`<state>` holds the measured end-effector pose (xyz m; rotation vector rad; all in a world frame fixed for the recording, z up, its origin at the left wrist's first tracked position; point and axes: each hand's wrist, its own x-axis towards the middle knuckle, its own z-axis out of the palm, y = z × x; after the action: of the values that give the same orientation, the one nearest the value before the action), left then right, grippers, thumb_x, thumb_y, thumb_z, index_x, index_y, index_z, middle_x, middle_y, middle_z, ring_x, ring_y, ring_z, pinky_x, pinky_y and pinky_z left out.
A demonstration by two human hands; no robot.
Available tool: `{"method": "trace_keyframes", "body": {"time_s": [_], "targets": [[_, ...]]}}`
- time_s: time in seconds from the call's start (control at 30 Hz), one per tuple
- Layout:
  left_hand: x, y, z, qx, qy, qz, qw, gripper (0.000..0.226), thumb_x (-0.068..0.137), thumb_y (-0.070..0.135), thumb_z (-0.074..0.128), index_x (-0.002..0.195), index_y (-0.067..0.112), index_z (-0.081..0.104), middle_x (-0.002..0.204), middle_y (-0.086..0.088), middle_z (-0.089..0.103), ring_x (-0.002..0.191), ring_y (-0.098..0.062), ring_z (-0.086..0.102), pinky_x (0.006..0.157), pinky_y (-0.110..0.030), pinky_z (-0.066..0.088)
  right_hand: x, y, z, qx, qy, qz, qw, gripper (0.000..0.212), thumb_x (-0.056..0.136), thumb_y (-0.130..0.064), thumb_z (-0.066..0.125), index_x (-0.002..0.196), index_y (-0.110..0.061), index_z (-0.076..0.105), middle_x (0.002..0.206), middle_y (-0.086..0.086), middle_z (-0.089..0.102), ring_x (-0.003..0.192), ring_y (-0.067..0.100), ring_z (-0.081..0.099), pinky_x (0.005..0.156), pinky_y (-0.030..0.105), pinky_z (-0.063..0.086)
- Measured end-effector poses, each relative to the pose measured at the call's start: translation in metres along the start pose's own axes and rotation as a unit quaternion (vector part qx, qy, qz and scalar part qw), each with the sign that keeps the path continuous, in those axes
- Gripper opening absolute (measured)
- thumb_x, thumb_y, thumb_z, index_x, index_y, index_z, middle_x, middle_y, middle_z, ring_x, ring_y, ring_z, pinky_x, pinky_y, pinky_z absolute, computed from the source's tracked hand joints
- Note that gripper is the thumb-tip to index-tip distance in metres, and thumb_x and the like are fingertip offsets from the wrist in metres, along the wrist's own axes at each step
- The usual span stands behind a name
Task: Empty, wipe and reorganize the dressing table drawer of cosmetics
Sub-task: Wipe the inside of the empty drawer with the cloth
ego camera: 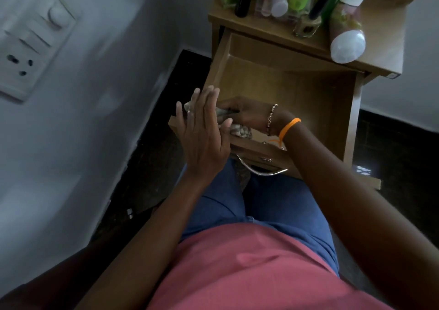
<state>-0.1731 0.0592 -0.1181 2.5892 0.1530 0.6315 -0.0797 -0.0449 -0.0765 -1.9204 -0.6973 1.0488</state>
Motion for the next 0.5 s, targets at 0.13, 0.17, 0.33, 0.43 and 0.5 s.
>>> {"method": "trace_keyframes", "body": {"time_s": [0.13,0.17,0.33,0.43,0.5], "targets": [[-0.003,0.001,-0.001,0.021,-0.027,0.01,0.999,0.05,0.097,0.04,0.028,0.134,0.013,0.048,0.14,0.0,0.051,0.136,-0.021,0.039,0.115,-0.041,0.01,-0.025,0.011,-0.011,0.004,-0.015,0.019,1.0,0.026,0.089,-0.004,0.054,0.113,-0.011,0.061,0.105,0.005,0.066,0.09,0.003,0.063,0.082,0.014,0.049],[-0.003,0.001,-0.002,0.023,-0.032,0.009,0.999,0.049,0.097,0.04,0.03,0.133,0.014,0.049,0.139,0.001,0.052,0.135,-0.021,0.04,0.115,-0.043,0.011,-0.031,0.013,-0.018,-0.019,-0.024,0.033,0.999,0.025,0.088,-0.003,0.056,0.109,-0.015,0.061,0.1,0.001,0.066,0.083,-0.005,0.062,0.077,0.008,0.049],[0.002,0.008,-0.006,0.043,-0.058,-0.017,0.997,0.044,0.095,0.039,0.039,0.129,0.015,0.052,0.135,0.0,0.055,0.136,-0.025,0.04,0.115,-0.047,0.012,-0.08,0.023,-0.061,-0.057,-0.015,0.099,0.993,0.021,0.086,0.003,0.055,0.093,-0.014,0.064,0.089,-0.003,0.065,0.072,-0.01,0.062,0.067,0.008,0.048],[0.009,0.02,-0.006,0.045,-0.086,0.002,0.995,0.045,0.09,0.035,0.046,0.129,0.012,0.051,0.138,-0.004,0.053,0.14,-0.029,0.033,0.116,-0.049,0.006,-0.107,0.033,-0.069,-0.063,0.025,0.136,0.988,0.024,0.086,-0.004,0.057,0.09,-0.026,0.065,0.087,-0.008,0.066,0.076,-0.001,0.064,0.072,0.018,0.05],[0.015,0.031,-0.002,0.05,-0.129,0.026,0.99,0.048,0.089,0.033,0.049,0.132,0.012,0.048,0.141,-0.005,0.049,0.143,-0.029,0.025,0.116,-0.049,0.002,-0.114,0.035,-0.055,-0.113,0.013,0.153,0.982,0.019,0.087,-0.006,0.058,0.1,-0.017,0.064,0.089,-0.009,0.064,0.079,0.001,0.06,0.072,0.011,0.048]]}}
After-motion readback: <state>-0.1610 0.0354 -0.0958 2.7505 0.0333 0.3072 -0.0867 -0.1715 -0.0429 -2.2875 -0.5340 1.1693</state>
